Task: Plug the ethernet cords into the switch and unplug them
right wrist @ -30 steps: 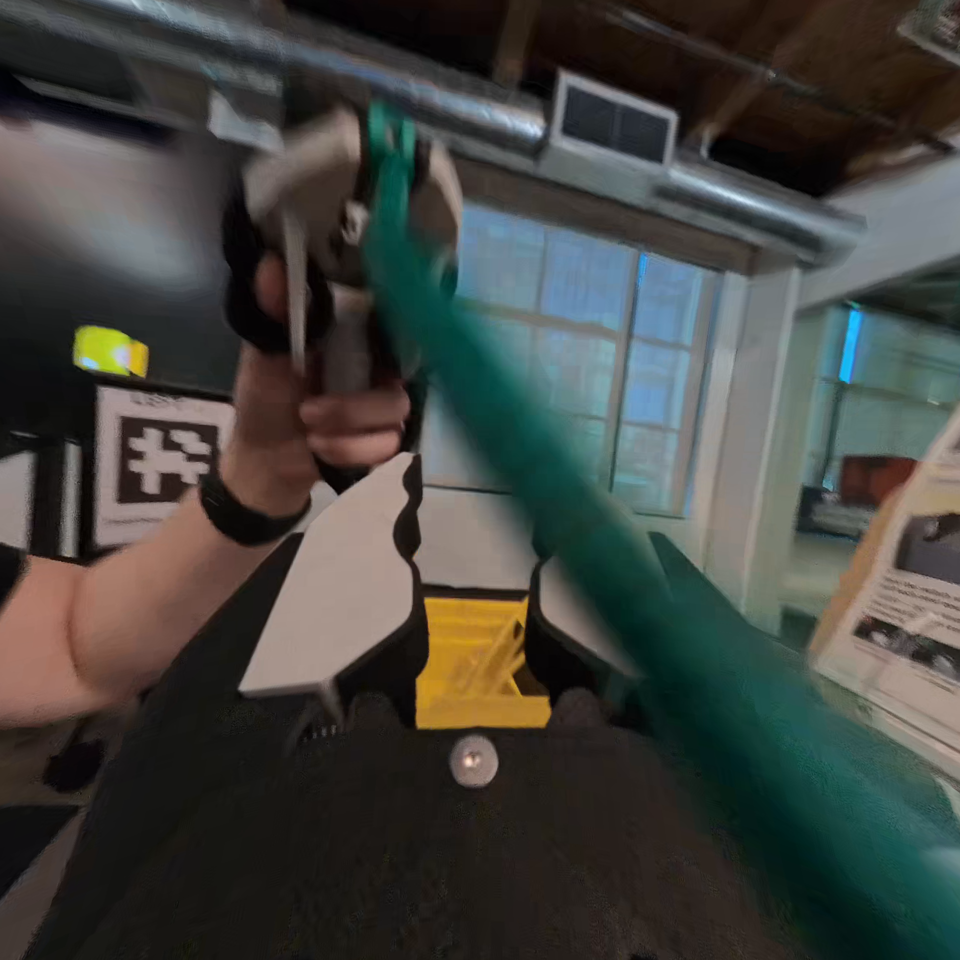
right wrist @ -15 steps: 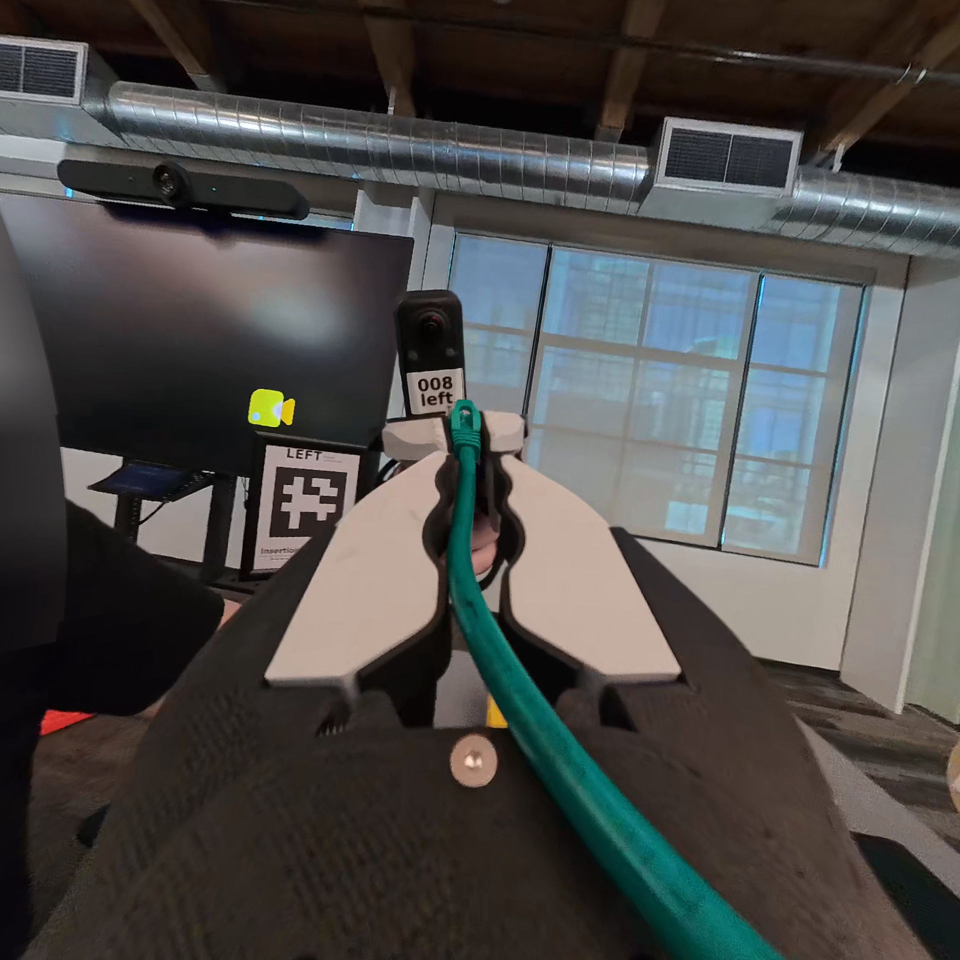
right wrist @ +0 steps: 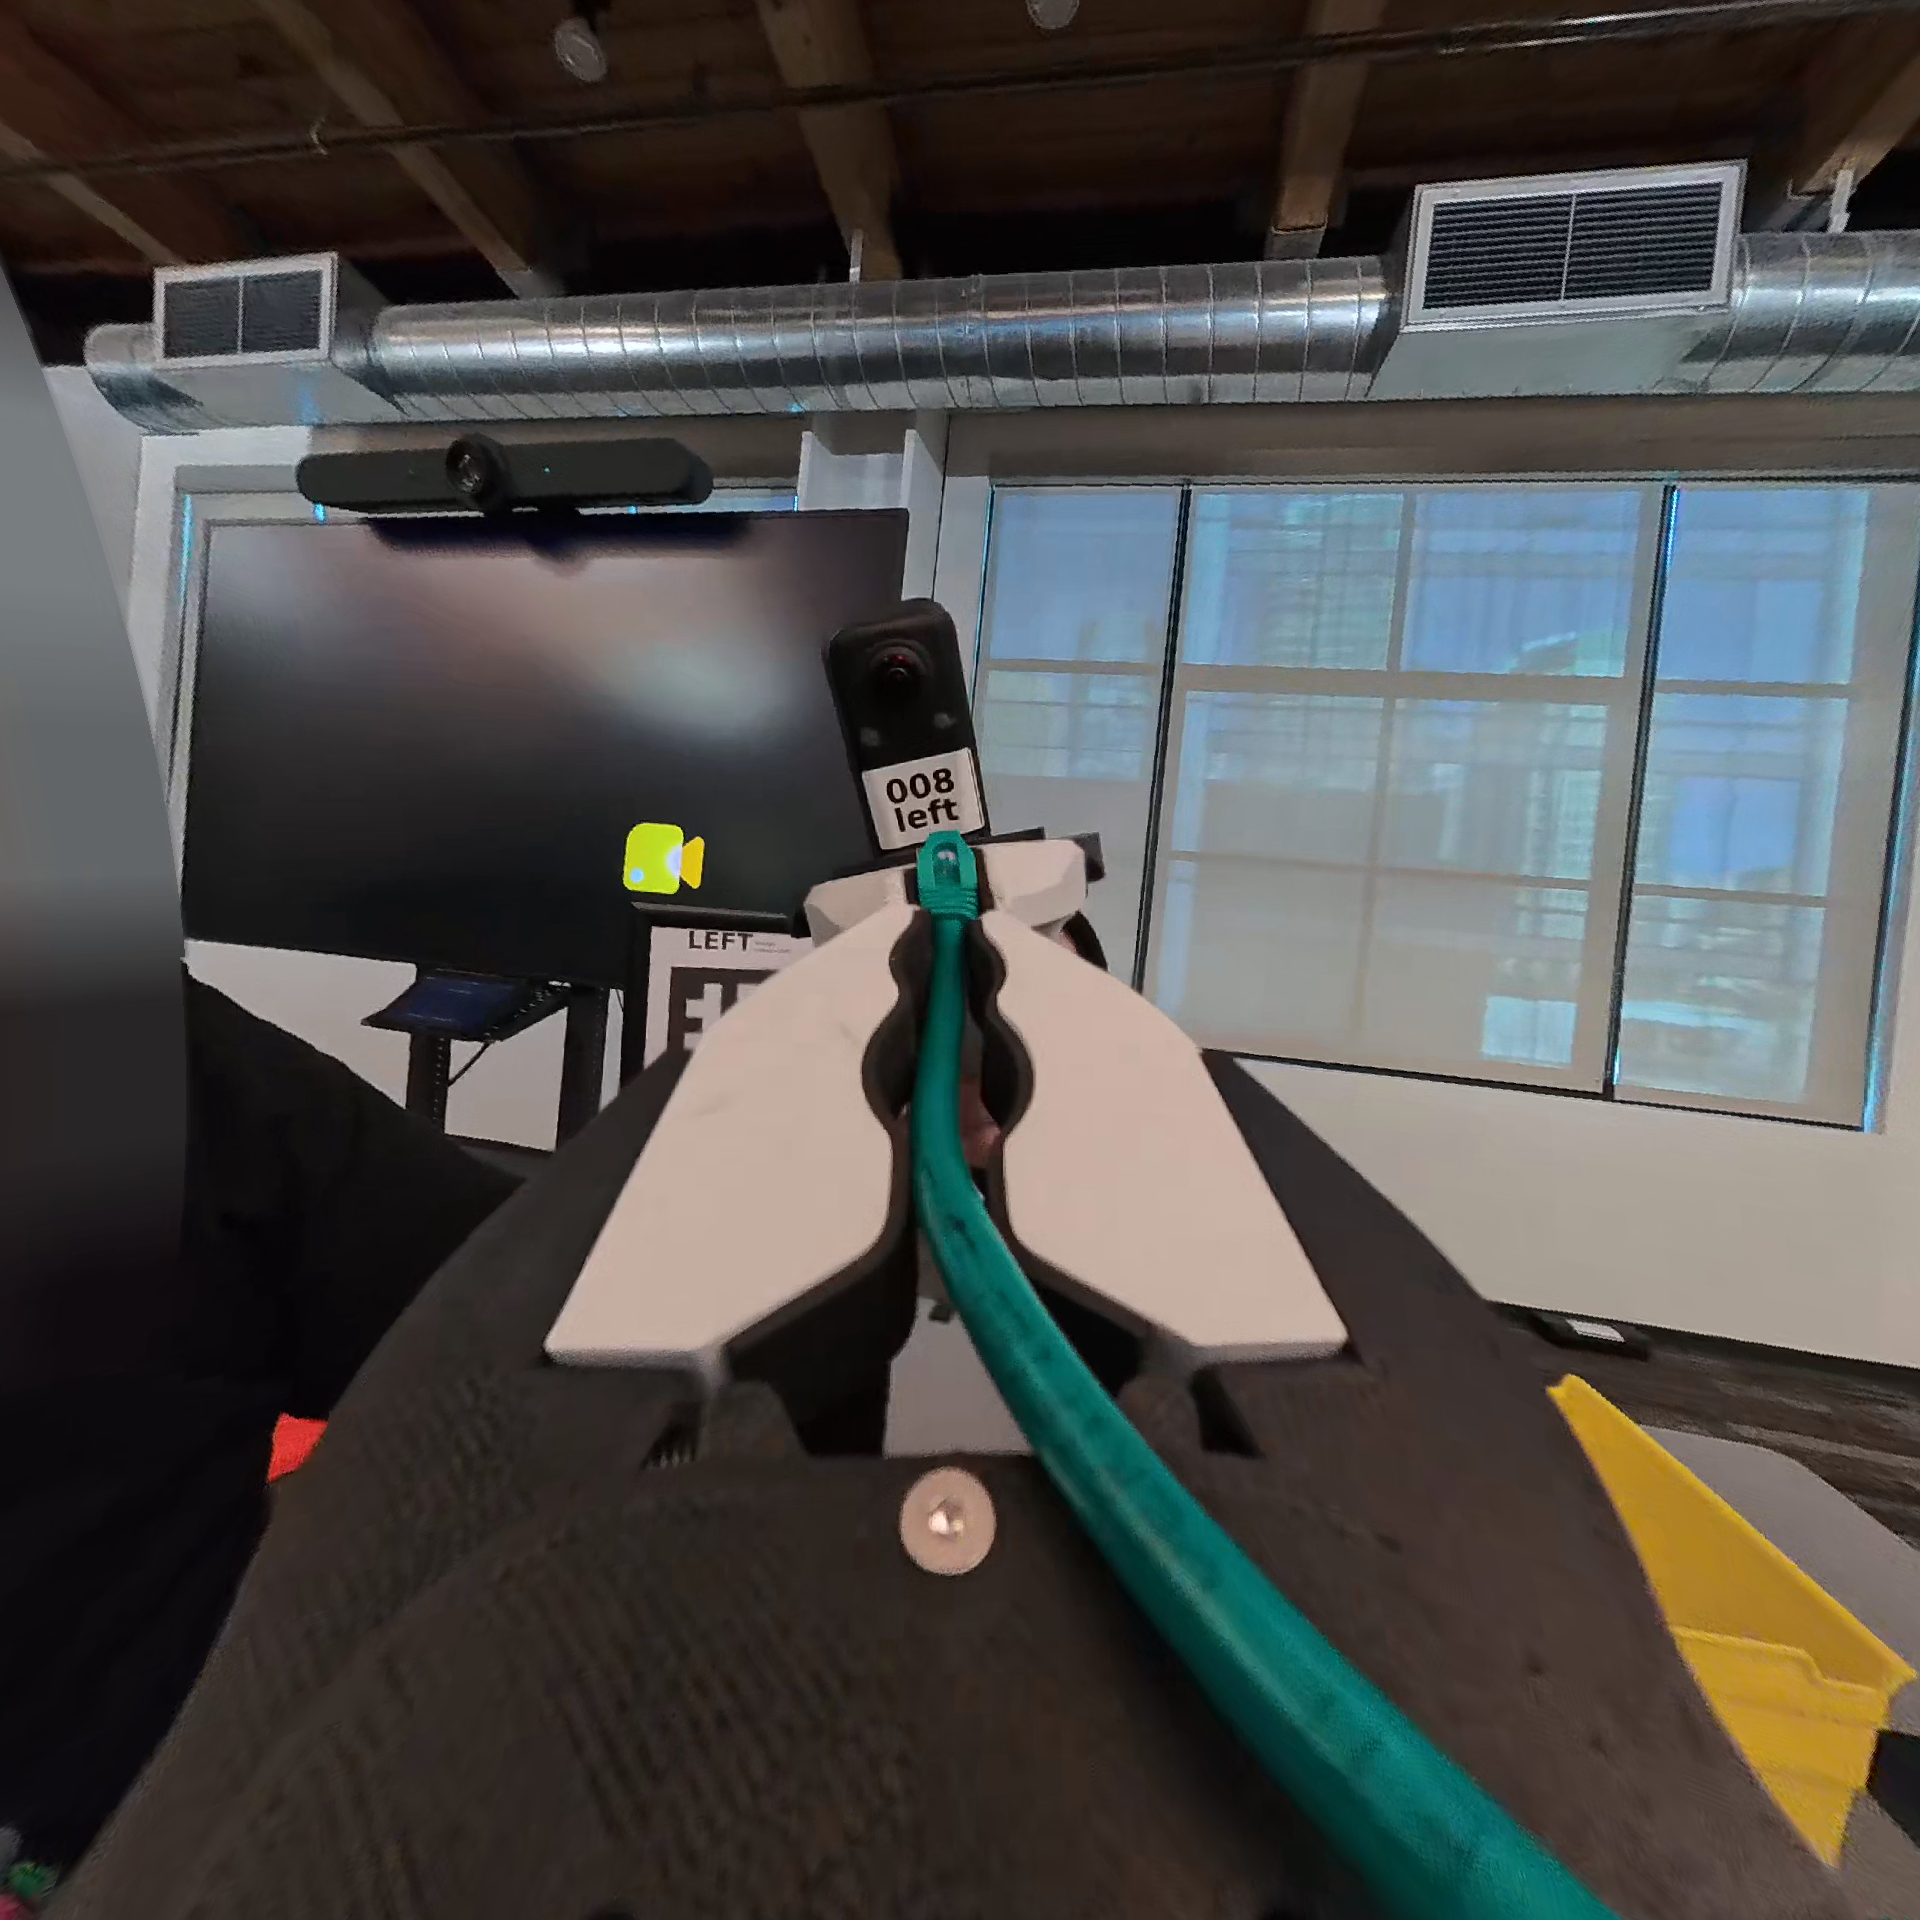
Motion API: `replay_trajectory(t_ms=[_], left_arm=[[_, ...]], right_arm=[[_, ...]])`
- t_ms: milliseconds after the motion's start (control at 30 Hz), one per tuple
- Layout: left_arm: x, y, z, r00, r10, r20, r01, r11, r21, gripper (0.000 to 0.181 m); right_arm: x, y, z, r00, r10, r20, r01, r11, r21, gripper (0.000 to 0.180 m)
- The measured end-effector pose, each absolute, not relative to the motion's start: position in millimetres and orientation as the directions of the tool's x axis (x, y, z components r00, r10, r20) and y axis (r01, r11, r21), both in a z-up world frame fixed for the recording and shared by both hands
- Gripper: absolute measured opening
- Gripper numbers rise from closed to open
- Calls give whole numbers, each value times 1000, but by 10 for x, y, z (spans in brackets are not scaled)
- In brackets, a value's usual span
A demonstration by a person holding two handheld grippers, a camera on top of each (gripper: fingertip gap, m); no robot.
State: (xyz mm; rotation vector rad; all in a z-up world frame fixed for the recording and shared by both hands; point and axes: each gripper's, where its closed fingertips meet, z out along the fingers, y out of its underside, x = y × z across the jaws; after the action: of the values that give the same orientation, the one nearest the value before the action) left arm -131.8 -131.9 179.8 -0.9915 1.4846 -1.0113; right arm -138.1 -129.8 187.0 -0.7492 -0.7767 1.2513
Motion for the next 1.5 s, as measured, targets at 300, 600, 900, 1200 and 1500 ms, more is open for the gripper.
replay_trajectory(t_ms=[300, 600, 900, 1200, 1500], left_arm=[[-1308, -1313, 1764, -127, -949, -290, -82, 301, -950, 12], [-1299, -1364, 1760, -143, -941, -306, -77, 318, -945, 12], [-1279, -1389, 1759, -151, -937, -314, -90, 330, -940, 12], [-1254, -1409, 1764, -161, -936, -314, -99, 332, -938, 11], [-1248, -1350, 1754, -133, -941, -312, -117, 328, -937, 11]], right_arm=[[-1377, -1288, 1841, 172, 974, 146, -465, 211, -860, 6], [-1366, -1338, 1842, 138, 977, 162, -438, 207, -875, 6], [-1349, -1367, 1839, 143, 971, 191, -401, 233, -886, 6], [-1328, -1391, 1833, 163, 959, 231, -351, 275, -895, 6], [-1317, -1338, 1838, 250, 933, 260, -299, 330, -895, 5]])
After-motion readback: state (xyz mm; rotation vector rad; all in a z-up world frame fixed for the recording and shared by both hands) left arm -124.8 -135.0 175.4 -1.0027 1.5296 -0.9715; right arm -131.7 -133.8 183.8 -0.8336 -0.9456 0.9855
